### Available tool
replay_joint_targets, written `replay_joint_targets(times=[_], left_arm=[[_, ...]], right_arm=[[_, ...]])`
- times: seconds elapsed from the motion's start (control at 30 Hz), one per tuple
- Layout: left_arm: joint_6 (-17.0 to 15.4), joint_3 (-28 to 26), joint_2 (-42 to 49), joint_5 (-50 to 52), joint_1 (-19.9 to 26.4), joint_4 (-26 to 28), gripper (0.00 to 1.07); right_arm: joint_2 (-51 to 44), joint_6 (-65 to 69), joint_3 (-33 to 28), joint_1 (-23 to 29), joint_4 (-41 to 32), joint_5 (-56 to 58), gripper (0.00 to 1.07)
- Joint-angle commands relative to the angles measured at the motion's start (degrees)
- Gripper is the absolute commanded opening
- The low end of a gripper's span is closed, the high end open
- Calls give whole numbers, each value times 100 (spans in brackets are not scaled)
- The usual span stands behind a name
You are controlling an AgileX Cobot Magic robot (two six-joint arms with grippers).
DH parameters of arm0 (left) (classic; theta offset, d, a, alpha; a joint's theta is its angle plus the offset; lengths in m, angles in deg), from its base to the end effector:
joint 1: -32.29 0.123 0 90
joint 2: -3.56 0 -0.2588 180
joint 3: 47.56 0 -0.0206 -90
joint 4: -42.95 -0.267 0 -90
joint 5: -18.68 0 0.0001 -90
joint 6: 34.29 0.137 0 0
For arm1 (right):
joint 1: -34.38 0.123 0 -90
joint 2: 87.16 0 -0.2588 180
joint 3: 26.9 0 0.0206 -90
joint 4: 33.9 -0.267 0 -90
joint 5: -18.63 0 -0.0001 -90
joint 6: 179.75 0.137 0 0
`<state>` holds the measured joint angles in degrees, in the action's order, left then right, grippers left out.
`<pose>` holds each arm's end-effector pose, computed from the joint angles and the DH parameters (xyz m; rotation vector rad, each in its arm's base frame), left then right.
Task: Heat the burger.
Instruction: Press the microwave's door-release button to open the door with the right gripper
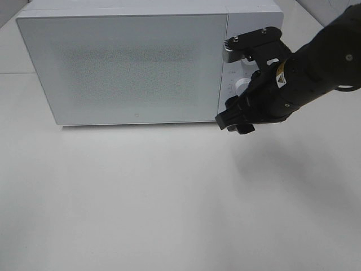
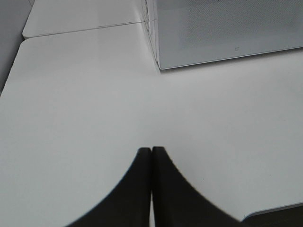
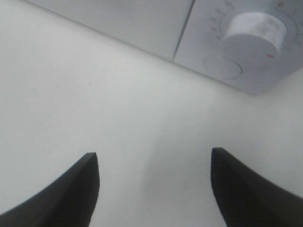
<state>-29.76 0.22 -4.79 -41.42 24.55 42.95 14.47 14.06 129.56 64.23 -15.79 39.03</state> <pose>0.0763 -0.0104 0.2658 0.2168 2.0172 -0.0353 0.3205 0.1668 0.1284 -0.6747 2.4248 0.0516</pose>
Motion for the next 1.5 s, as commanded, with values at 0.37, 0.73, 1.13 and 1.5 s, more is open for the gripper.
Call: replay_joint_targets(times=[0.37,0.73,1.13,1.5], left_arm=[[6,17,120,80,17,29,0],[6,17,120,80,17,29,0],[6,17,120,80,17,29,0],[6,17,120,80,17,34,0]], right_arm=[[-80,-252,573,-1421,-785,1891,64],[-143,-407,573,-2532,-1112,2550,63],[-1306,-613,172,-2515,-1490,3025,47],[-3295,-676,-791,-2515,-1478,4074,47]])
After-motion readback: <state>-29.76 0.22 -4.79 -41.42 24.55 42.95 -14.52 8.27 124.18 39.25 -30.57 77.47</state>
